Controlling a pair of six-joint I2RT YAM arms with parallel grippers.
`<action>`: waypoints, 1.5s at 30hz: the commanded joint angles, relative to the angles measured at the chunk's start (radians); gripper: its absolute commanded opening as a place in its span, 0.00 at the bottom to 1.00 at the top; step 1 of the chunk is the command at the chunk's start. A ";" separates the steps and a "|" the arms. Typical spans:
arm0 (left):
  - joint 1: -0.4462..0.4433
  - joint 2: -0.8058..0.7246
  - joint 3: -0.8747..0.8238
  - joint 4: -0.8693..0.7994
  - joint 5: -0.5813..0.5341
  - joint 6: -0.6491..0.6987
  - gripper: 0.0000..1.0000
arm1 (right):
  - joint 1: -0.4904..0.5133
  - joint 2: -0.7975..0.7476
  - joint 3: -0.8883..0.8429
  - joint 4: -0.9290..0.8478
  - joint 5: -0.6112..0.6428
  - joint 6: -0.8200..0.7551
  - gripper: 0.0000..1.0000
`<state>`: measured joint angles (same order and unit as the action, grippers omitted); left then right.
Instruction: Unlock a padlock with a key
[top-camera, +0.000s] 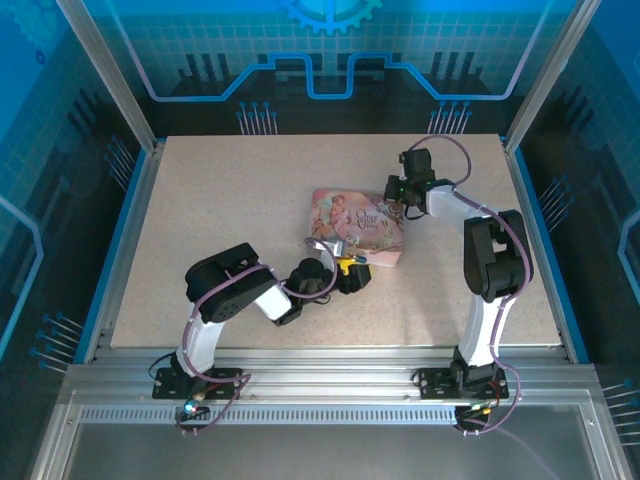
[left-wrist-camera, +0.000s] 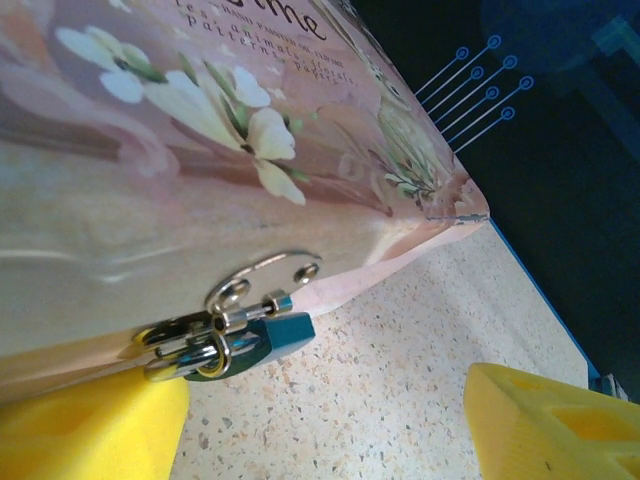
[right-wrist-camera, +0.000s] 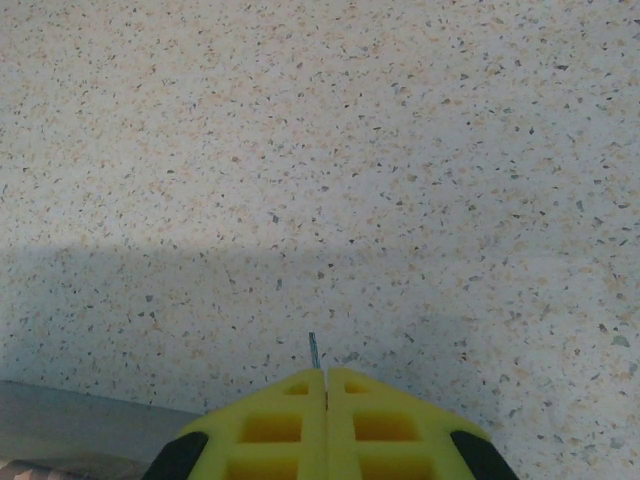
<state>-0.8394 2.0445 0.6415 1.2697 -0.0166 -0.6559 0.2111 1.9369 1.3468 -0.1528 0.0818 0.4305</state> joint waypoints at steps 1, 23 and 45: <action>0.006 -0.046 -0.013 0.065 -0.036 0.006 0.74 | 0.029 0.007 -0.026 -0.105 -0.040 0.021 0.00; -0.016 -0.079 0.015 -0.092 -0.129 0.074 0.79 | 0.045 0.004 -0.011 -0.106 -0.040 0.015 0.00; 0.003 -0.031 -0.056 0.081 0.017 -0.005 0.61 | 0.050 -0.006 -0.024 -0.104 -0.036 0.017 0.00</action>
<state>-0.8402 1.9884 0.5602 1.3155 -0.0429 -0.6479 0.2310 1.9335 1.3479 -0.1665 0.0746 0.4301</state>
